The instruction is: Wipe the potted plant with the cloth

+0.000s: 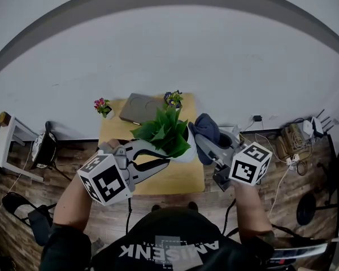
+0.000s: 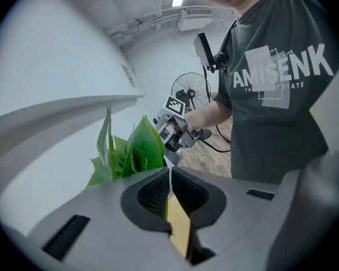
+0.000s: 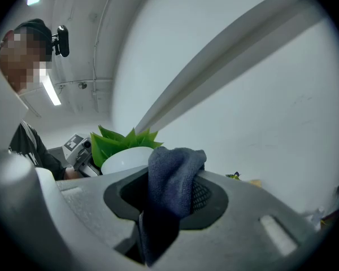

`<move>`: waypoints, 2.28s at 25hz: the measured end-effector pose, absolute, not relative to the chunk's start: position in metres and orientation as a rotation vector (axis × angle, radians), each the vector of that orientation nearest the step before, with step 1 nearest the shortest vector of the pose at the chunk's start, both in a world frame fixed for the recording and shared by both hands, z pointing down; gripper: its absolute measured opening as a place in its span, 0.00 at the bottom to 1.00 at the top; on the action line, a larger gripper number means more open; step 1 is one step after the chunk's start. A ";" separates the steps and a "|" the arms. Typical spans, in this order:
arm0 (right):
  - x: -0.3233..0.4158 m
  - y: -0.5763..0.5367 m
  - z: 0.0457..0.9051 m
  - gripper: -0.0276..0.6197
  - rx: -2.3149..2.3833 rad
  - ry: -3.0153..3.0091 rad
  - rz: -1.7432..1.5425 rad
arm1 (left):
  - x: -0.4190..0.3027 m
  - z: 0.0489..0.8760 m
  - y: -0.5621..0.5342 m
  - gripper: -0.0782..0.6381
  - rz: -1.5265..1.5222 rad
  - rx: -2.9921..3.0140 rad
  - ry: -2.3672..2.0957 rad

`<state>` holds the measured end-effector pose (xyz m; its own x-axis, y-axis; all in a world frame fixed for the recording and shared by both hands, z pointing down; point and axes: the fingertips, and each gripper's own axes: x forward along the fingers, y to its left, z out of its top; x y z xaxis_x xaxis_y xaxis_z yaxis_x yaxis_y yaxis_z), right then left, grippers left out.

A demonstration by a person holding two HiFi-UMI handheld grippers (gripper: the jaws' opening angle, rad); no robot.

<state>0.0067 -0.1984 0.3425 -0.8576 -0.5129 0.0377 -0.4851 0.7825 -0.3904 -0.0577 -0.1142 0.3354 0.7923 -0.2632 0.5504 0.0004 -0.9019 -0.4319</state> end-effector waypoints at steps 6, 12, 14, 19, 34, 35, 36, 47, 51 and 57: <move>0.015 -0.194 0.372 0.24 -0.872 2.904 -0.683 | -0.057 0.340 -0.109 0.13 -0.879 -2.547 0.173; 0.023 -0.191 0.394 0.24 -0.911 2.918 -0.737 | -0.058 0.342 -0.101 0.13 -0.882 -2.483 0.140; 0.028 -0.195 0.389 0.24 -0.915 2.912 -0.714 | -0.058 0.344 -0.099 0.12 -0.883 -2.473 0.119; 0.024 -0.204 0.339 0.24 -0.863 2.910 -0.551 | -0.061 0.353 -0.099 0.12 -0.924 -2.467 0.074; -0.029 -0.201 0.271 0.24 -0.579 3.023 -0.389 | -0.064 0.325 -0.083 0.12 -0.896 -2.392 0.032; -0.029 -0.200 0.275 0.24 -0.572 3.014 -0.411 | -0.065 0.323 -0.082 0.12 -0.898 -2.388 0.034; -0.027 -0.198 0.278 0.24 -0.564 3.006 -0.433 | -0.066 0.322 -0.081 0.12 -0.899 -2.388 0.035; -0.013 -0.195 0.314 0.24 -0.365 2.838 -0.793 | -0.069 0.309 -0.082 0.13 -0.854 -2.461 -0.014; -0.007 -0.194 0.332 0.24 -0.340 2.801 -0.887 | -0.071 0.312 -0.088 0.13 -0.860 -2.473 -0.015; -0.001 -0.186 0.362 0.24 -0.300 2.815 -0.981 | -0.072 0.315 -0.090 0.13 -0.850 -2.509 -0.037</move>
